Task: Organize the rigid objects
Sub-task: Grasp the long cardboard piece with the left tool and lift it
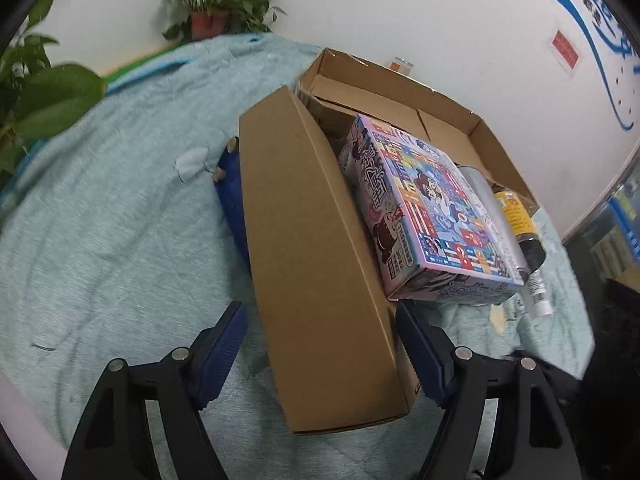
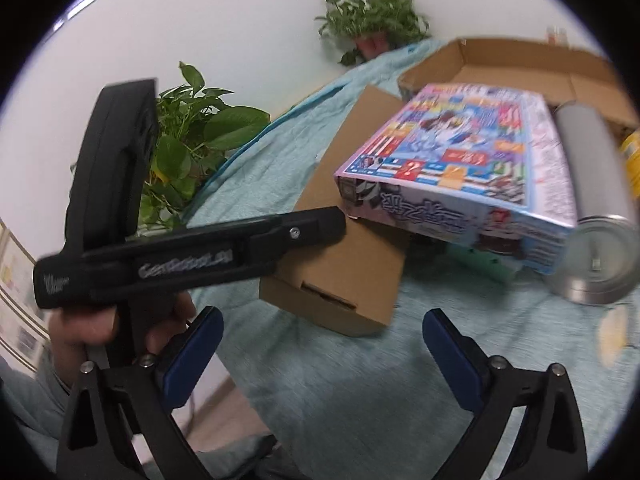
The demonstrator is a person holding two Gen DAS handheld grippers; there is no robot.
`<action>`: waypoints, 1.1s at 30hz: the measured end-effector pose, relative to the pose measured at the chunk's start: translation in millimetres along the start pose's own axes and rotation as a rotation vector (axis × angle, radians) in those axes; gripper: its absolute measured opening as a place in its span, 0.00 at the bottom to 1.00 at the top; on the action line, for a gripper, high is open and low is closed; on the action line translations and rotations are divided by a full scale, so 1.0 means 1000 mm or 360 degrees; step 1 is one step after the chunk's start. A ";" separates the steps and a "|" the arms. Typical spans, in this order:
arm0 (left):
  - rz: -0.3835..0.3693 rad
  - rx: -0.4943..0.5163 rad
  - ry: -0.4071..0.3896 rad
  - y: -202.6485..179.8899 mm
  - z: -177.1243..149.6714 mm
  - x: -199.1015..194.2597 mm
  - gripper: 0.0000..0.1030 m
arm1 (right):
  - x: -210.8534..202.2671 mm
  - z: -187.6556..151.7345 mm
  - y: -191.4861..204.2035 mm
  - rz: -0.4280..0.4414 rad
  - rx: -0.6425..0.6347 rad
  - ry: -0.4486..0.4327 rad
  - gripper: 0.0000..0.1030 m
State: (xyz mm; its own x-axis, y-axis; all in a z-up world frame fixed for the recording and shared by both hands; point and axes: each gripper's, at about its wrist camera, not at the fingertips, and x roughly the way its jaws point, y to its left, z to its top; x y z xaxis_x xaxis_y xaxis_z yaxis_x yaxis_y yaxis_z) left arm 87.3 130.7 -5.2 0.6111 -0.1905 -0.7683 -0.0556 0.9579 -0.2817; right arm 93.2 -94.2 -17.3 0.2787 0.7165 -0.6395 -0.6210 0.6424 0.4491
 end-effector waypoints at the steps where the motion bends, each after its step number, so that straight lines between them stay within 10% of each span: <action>1: -0.0026 -0.0013 0.0011 0.005 0.002 0.001 0.73 | 0.006 0.004 -0.003 0.0037 0.0038 0.0022 0.92; 16: -0.0179 -0.0197 0.0134 0.097 0.015 -0.006 0.72 | 0.073 0.040 0.042 0.0089 -0.0114 0.0190 0.83; 22: -0.0342 -0.0074 0.0246 0.079 0.028 0.021 0.73 | 0.074 0.046 0.026 0.0009 0.0021 0.0215 0.83; 33: -0.0167 0.0194 0.0188 0.040 0.028 0.010 0.65 | 0.071 0.046 0.035 -0.0129 0.0019 0.0186 0.83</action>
State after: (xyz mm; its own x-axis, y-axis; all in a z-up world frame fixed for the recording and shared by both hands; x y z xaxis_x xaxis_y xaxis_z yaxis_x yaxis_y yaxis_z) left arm 113.4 173.3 -8.3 0.5110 -0.3079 -0.8026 0.1043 0.9490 -0.2976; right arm 125.4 -8.1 -18.2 0.2399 0.6262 -0.7419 -0.5910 0.7005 0.4001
